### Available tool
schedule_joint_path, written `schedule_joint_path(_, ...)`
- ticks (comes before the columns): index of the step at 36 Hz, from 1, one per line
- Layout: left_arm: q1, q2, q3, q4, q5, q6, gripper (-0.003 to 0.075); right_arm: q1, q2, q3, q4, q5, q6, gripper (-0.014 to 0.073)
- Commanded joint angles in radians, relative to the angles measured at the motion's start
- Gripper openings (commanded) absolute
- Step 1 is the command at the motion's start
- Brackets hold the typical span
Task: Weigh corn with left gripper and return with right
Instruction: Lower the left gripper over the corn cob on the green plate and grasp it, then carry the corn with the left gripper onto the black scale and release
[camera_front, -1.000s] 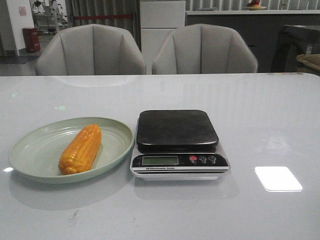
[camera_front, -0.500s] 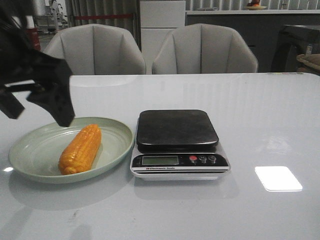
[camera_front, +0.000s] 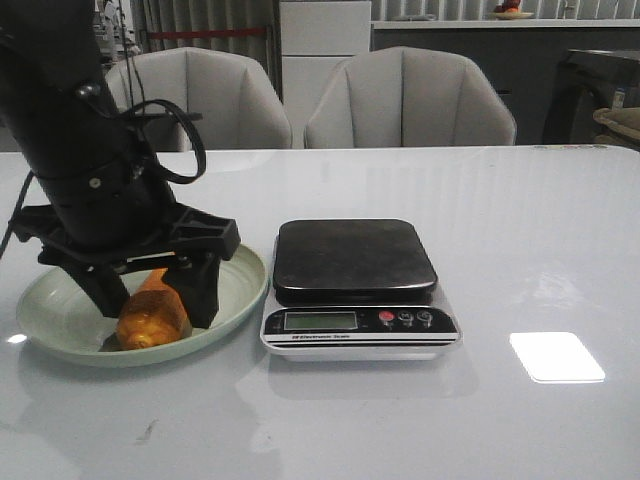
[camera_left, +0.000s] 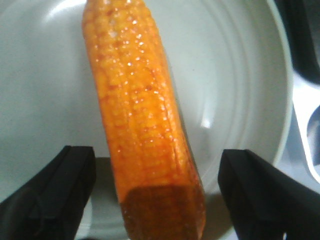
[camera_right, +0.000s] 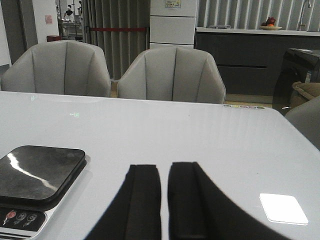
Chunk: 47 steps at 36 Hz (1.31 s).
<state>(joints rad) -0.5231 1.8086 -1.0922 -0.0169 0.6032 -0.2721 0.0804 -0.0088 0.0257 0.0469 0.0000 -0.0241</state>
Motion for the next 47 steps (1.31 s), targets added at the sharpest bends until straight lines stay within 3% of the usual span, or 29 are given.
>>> schedule_joint_path(1, -0.005, -0.016, -0.053, -0.03, 0.009, -0.012, 0.0434, -0.007, -0.019, 0.01, -0.014, -0.084, -0.002, 0.0213)
schedule_joint_path(3, -0.005, -0.016, -0.068, -0.037, 0.009, -0.012, 0.0302, -0.007, -0.019, 0.01, -0.014, -0.084, -0.002, 0.0213)
schedule_joint_path(5, -0.005, -0.023, -0.1, -0.042, 0.014, -0.012, 0.0122, -0.007, -0.019, 0.01, -0.014, -0.084, -0.002, 0.0213)
schedule_joint_path(6, -0.005, -0.029, -0.12, -0.042, 0.024, -0.012, 0.0094, -0.007, -0.019, 0.01, -0.014, -0.084, -0.002, 0.0213)
schedule_joint_path(9, -0.005, -0.041, -0.174, -0.042, 0.04, -0.012, 0.0146, -0.007, -0.019, 0.01, -0.014, -0.084, -0.002, 0.0213)
schedule_joint_path(15, -0.013, -0.046, -0.269, -0.07, 0.027, -0.012, 0.0143, -0.007, -0.019, 0.01, -0.014, -0.084, -0.002, 0.0213)
schedule_joint_path(22, -0.06, -0.006, -0.275, -0.246, -0.117, -0.003, 0.0143, -0.007, -0.019, 0.01, -0.014, -0.084, -0.002, 0.0213)
schedule_joint_path(32, -0.129, 0.09, -0.321, -0.275, -0.133, -0.002, 0.016, -0.007, -0.019, 0.01, -0.014, -0.084, -0.002, 0.0213)
schedule_joint_path(36, -0.144, 0.114, -0.35, -0.275, -0.138, -0.002, 0.0256, -0.007, -0.019, 0.01, -0.014, -0.084, -0.002, 0.0213)
schedule_joint_path(43, -0.146, 0.149, -0.365, -0.277, -0.126, -0.001, 0.0505, -0.007, -0.019, 0.01, -0.014, -0.084, -0.002, 0.0213)
schedule_joint_path(47, -0.146, 0.147, -0.367, -0.277, -0.127, -0.001, 0.0509, -0.007, -0.019, 0.01, -0.014, -0.084, -0.002, 0.0213)
